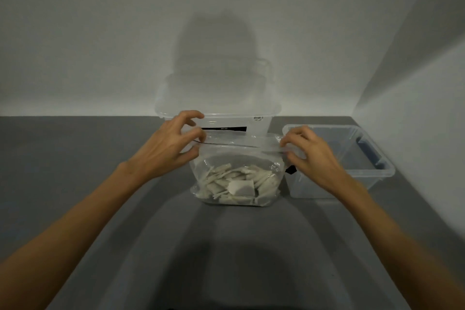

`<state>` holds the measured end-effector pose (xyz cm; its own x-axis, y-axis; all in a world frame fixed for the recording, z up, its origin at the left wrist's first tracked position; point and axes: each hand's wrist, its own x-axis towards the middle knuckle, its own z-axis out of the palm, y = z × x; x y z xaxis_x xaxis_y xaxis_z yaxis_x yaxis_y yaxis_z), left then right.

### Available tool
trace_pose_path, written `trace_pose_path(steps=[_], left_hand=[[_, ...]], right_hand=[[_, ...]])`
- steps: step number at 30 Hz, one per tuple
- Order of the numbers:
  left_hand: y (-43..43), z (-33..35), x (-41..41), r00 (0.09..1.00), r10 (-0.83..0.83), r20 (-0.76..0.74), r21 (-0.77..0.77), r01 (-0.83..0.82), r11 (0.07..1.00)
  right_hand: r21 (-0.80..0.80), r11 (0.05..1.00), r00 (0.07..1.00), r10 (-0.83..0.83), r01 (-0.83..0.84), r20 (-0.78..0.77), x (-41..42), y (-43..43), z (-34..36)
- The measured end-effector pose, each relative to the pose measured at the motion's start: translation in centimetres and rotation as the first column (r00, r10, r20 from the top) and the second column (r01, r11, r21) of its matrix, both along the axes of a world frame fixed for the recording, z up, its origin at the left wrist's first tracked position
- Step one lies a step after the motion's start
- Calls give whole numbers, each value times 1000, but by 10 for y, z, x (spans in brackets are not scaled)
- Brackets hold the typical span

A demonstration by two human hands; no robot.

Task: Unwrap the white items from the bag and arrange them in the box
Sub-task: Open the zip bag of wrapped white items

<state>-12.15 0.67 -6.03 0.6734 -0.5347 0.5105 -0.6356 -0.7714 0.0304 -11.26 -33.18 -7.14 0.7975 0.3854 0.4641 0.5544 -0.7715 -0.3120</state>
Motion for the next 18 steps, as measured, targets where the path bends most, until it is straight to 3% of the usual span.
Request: trace_pose_path(steps=[3, 5, 8, 10, 14, 16, 18], left_hand=[[-6, 20, -1, 993, -30, -112, -302, -5, 953], [-12, 35, -2, 945, -59, -321, -562, -140, 815], [-17, 44, 3, 807, -211, -552, -729, -344, 592], [-14, 44, 8, 738, -265, -621, -735, -429, 525], [-10, 34, 17, 576, -306, -758, -643, -578, 503], [-8, 28, 19, 494, -291, -820, -567, -628, 533], [-5, 28, 20, 458, -220, -861, -484, -605, 632]], right_hand=[[265, 962, 988, -32, 72, -152, 0, 1, 26], [421, 899, 955, 12, 119, -296, 1, 2, 41], [601, 776, 873, 145, 191, -466, 6, 5, 51], [638, 723, 808, 195, 264, -555, 9, 9, 51], [610, 708, 724, 204, 355, -659, 15, 16, 44], [588, 717, 702, 195, 373, -684, 17, 18, 42], [552, 755, 692, 185, 355, -698, 20, 19, 43]])
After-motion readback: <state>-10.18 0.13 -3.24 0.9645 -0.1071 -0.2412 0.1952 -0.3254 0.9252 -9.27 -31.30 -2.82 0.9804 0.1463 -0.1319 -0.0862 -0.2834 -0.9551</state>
